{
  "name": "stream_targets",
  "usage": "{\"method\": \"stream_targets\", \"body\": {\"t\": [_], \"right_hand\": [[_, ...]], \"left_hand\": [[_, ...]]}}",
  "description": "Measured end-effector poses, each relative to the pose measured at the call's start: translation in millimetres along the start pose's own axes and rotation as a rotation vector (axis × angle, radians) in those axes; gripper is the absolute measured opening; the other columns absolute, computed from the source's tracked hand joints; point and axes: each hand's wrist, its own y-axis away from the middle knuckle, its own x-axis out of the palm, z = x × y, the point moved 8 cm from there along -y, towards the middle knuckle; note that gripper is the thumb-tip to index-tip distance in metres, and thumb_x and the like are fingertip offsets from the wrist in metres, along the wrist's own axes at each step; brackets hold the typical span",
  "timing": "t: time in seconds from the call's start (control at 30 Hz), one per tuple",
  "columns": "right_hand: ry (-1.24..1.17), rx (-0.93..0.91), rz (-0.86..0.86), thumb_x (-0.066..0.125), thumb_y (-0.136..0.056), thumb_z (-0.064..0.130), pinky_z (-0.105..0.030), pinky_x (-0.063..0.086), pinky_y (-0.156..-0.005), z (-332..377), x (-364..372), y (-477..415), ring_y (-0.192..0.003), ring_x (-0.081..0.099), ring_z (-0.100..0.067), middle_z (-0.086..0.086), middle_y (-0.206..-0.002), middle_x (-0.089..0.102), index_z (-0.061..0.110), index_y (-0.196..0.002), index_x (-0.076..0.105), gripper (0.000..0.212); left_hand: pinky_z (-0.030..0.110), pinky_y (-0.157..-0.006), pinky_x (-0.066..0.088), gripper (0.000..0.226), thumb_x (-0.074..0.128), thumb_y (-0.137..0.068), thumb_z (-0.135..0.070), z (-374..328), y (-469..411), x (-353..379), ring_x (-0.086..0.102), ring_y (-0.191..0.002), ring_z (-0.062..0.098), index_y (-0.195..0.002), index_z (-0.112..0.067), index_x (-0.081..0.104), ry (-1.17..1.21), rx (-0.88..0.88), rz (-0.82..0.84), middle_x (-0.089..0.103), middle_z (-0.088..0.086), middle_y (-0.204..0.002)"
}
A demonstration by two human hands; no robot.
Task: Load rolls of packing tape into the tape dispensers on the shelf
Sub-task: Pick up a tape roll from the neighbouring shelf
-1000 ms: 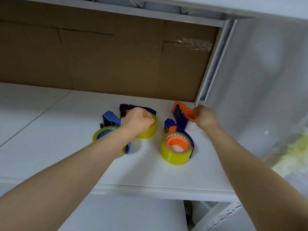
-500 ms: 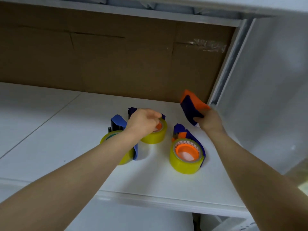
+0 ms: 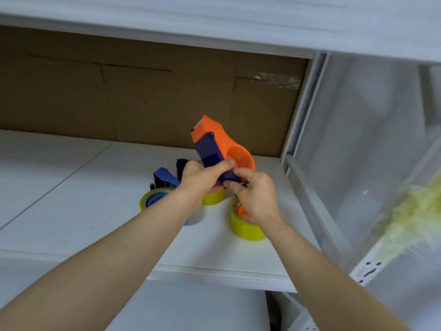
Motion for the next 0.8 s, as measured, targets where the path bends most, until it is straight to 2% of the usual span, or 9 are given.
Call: {"method": "stream_targets", "body": {"t": [0.07, 0.13, 0.23, 0.33, 0.4, 0.5, 0.63, 0.73, 0.8], "right_hand": [[0.002, -0.051, 0.02, 0.066, -0.08, 0.011, -0.013, 0.039, -0.064, 5, 3, 8, -0.072, 0.055, -0.009, 0.01, -0.079, 0.064, 0.025, -0.097, 0.07, 0.023], [-0.12, -0.084, -0.121, 0.063, -0.076, 0.012, -0.012, 0.041, -0.071, 11, -11, 17, -0.079, 0.053, -0.002, 0.022, -0.087, 0.06, 0.036, -0.096, 0.064, 0.031], [-0.427, 0.147, -0.325, 0.06, -0.075, 0.018, -0.019, 0.044, -0.087, -11, -27, 19, -0.103, 0.053, -0.007, 0.01, -0.11, 0.058, 0.029, -0.11, 0.057, 0.036], [-0.864, 0.534, 0.061, 0.074, -0.068, 0.037, -0.039, 0.047, -0.096, -25, 12, 16, -0.107, 0.058, -0.019, -0.005, -0.115, 0.062, 0.018, -0.109, 0.057, 0.048], [-0.95, 0.48, 0.233, 0.071, -0.072, 0.028, -0.039, 0.051, -0.086, -13, 24, 17, -0.091, 0.066, -0.02, -0.006, -0.093, 0.072, 0.016, -0.094, 0.063, 0.027], [-0.884, 0.267, 0.199, 0.075, -0.067, 0.02, -0.039, 0.051, -0.081, 1, 22, 12, -0.081, 0.065, -0.02, -0.006, -0.086, 0.071, 0.013, -0.095, 0.06, 0.032], [-0.515, 0.177, 0.036, 0.087, -0.047, 0.033, -0.04, 0.055, -0.084, 2, 21, 6, -0.096, 0.066, -0.021, 0.0, -0.102, 0.069, 0.03, -0.098, 0.058, 0.058], [-0.31, 0.092, 0.027, 0.086, -0.057, 0.026, -0.029, 0.052, -0.081, 14, 22, 11, -0.097, 0.061, -0.013, 0.007, -0.105, 0.065, 0.029, -0.107, 0.055, 0.059], [-0.297, 0.09, 0.033, 0.085, -0.06, 0.024, -0.023, 0.05, -0.077, 15, 25, 12, -0.095, 0.06, -0.01, 0.008, -0.104, 0.065, 0.026, -0.11, 0.055, 0.058]], "left_hand": [[0.029, -0.067, 0.06, 0.013, 0.072, -0.078, -0.011, 2, 6, -7, 0.067, -0.074, 0.02, -0.079, -0.007, 0.06, 0.022, 0.018, -0.035, 0.066, 0.011, -0.079], [0.027, -0.063, 0.06, 0.008, 0.067, -0.08, -0.008, 3, 9, -16, 0.068, -0.076, 0.023, -0.081, -0.004, 0.06, 0.091, 0.021, -0.037, 0.066, 0.015, -0.082], [0.025, -0.064, 0.06, 0.006, 0.063, -0.084, -0.011, 7, 12, -29, 0.071, -0.071, 0.02, -0.082, -0.005, 0.061, 0.196, -0.035, 0.038, 0.071, 0.012, -0.075], [0.025, -0.059, 0.058, 0.011, 0.057, -0.086, -0.01, 12, 21, -29, 0.071, -0.067, 0.016, -0.081, -0.007, 0.066, 0.195, -0.082, 0.155, 0.073, 0.006, -0.069], [0.026, -0.057, 0.057, 0.014, 0.054, -0.088, -0.009, 15, 26, -29, 0.072, -0.07, 0.017, -0.085, -0.006, 0.067, 0.189, -0.098, 0.21, 0.075, 0.007, -0.076], [0.027, -0.065, 0.06, 0.012, 0.055, -0.092, -0.014, 15, 27, -38, 0.071, -0.081, 0.02, -0.092, -0.007, 0.065, 0.174, -0.06, 0.156, 0.073, 0.01, -0.09], [0.025, -0.064, 0.053, 0.016, 0.061, -0.087, -0.026, 3, 31, -65, 0.061, -0.075, 0.017, -0.085, -0.01, 0.063, 0.033, 0.05, -0.2, 0.062, 0.004, -0.075], [0.025, -0.063, 0.055, 0.031, 0.061, -0.085, -0.039, 3, 35, -47, 0.07, -0.073, 0.014, -0.094, -0.01, 0.068, 0.144, -0.041, -0.026, 0.073, 0.004, -0.083], [0.022, -0.058, 0.055, 0.027, 0.061, -0.087, -0.025, 6, 35, -39, 0.07, -0.075, 0.014, -0.106, -0.005, 0.065, 0.291, -0.084, 0.053, 0.073, 0.008, -0.091]]}}
